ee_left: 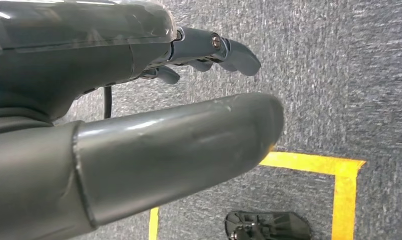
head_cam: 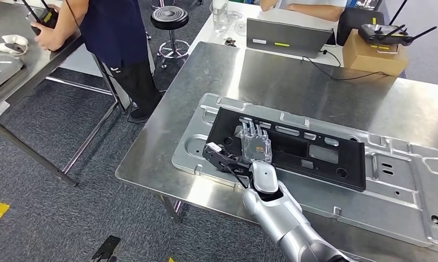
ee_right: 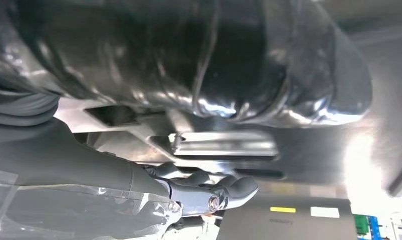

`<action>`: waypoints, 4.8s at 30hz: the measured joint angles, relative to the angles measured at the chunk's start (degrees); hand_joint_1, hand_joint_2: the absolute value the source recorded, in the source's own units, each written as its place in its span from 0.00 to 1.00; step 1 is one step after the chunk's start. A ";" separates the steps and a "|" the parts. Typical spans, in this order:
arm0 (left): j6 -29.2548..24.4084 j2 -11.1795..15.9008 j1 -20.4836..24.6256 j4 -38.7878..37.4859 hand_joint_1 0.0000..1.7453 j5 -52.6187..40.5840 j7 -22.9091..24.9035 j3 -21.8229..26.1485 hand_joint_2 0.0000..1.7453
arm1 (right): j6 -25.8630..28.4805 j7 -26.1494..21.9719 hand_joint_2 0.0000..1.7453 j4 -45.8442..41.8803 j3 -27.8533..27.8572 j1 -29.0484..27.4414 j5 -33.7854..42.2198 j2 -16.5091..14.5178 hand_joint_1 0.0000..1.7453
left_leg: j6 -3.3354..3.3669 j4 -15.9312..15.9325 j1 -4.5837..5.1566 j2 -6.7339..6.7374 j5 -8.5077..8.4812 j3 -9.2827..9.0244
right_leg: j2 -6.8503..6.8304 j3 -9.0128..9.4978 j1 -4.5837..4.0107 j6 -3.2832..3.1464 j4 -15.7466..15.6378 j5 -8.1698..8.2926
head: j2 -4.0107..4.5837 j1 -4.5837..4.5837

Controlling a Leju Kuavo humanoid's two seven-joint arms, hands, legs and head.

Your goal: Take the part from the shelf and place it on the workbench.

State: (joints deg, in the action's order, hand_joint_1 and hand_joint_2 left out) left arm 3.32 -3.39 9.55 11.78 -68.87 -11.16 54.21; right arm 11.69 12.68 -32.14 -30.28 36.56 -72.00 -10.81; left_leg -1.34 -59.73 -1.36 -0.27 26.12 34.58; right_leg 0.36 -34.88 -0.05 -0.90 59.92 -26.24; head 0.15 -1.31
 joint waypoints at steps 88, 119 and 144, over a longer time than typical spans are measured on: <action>-2.27 -0.91 -4.68 -0.02 0.00 5.09 -3.78 2.74 0.00 | 16.19 -7.16 0.00 -44.28 -4.33 -31.10 6.33 6.77 0.00 | -0.52 -11.69 -0.21 0.63 2.90 3.44 | -0.98 1.45 0.11 -0.94 -2.46 0.29 | 0.00 0.07; -4.64 -1.19 -6.44 -0.02 0.00 6.10 -5.32 7.73 0.00 | 16.14 -43.06 0.00 4.38 32.26 -40.26 48.17 3.77 0.00 | -0.03 -7.12 -0.01 1.03 3.97 1.23 | -4.00 4.39 0.43 -0.43 -2.76 -1.89 | 0.00 0.09; -5.07 -1.08 -6.07 -0.02 0.00 5.02 -5.34 9.02 0.00 | 12.41 -31.29 0.00 20.10 42.54 -36.95 47.48 3.55 0.00 | 0.87 -6.11 0.16 -1.61 4.59 2.54 | -0.08 4.76 0.83 -0.53 -2.81 -2.14 | 0.00 0.15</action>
State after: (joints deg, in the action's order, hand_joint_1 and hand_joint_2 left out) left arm -1.74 -4.46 3.48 11.76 -63.85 -16.50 63.23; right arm 24.11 -18.61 -12.04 12.26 -0.39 -24.52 -7.26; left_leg -0.47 -65.84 -1.20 -1.88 30.72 37.12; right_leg 0.27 -30.13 0.78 -1.43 57.11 -28.39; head 0.15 -1.16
